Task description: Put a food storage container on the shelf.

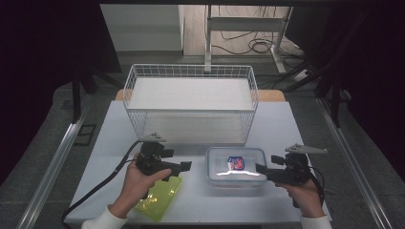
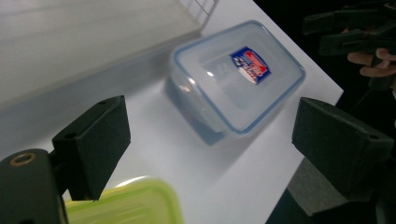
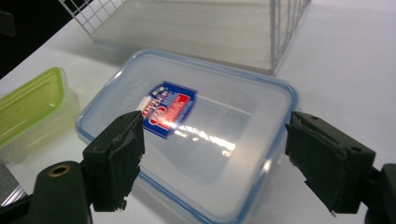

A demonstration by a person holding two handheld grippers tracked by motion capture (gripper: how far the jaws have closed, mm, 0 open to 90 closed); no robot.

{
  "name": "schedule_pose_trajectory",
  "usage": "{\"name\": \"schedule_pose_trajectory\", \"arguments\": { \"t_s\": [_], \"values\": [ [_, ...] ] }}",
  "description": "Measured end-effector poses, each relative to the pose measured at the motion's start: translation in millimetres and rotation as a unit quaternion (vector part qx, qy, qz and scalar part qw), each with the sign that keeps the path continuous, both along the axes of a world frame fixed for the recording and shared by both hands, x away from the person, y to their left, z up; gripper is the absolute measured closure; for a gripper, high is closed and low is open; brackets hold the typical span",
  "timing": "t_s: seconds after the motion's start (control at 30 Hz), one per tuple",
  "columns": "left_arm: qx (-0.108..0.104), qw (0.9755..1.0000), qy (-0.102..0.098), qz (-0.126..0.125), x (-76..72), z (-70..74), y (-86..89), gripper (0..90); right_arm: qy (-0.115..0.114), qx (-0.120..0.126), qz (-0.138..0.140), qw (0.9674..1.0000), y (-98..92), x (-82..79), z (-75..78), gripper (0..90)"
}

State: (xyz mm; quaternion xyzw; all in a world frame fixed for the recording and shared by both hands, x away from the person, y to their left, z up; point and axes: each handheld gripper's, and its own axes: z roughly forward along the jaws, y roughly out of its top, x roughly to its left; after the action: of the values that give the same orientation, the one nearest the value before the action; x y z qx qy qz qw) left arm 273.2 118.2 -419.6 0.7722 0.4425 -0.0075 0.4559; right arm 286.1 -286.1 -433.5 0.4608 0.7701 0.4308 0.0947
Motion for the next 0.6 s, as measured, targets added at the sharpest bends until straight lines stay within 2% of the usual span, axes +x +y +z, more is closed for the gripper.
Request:
{"name": "schedule_pose_trajectory", "arguments": {
  "t_s": [0.17, 0.23, 0.27, 0.37, 0.47, 0.6],
  "values": [
    [-0.01, 0.9991, 0.035, -0.023, 12.6, -5.4, -24.7, 10.4, 0.008, 0.008, -0.013, 0.9999, -10.6, 0.0, -1.7, 20.0],
    [-0.013, 0.9986, 0.045, -0.025, 17.1, -7.8, -33.2, 10.5, 0.009, 0.009, -0.017, 0.9998, -13.7, 0.2, -2.3, 20.2],
    [-0.015, 0.9976, 0.059, -0.032, 21.5, -11.1, -40.4, 10.4, 0.009, 0.01, -0.018, 0.9998, -14.5, 0.7, -2.9, 20.3],
    [-0.008, 0.9975, 0.063, -0.031, 24.9, -15.0, -47.5, 10.3, 0.01, 0.008, -0.018, 0.9998, -15.5, 1.6, -4.3, 20.5],
    [-0.029, 0.9945, 0.095, -0.035, 30.4, -24.9, -56.0, 10.3, 0.012, 0.006, -0.02, 0.9997, -15.9, 2.7, -6.2, 20.5],
    [-0.021, 0.9919, 0.12, -0.036, 38.5, -39.5, -60.5, 10.4, 0.014, 0.005, -0.023, 0.9996, -18.3, 3.7, -8.1, 20.5]
  ]
}}
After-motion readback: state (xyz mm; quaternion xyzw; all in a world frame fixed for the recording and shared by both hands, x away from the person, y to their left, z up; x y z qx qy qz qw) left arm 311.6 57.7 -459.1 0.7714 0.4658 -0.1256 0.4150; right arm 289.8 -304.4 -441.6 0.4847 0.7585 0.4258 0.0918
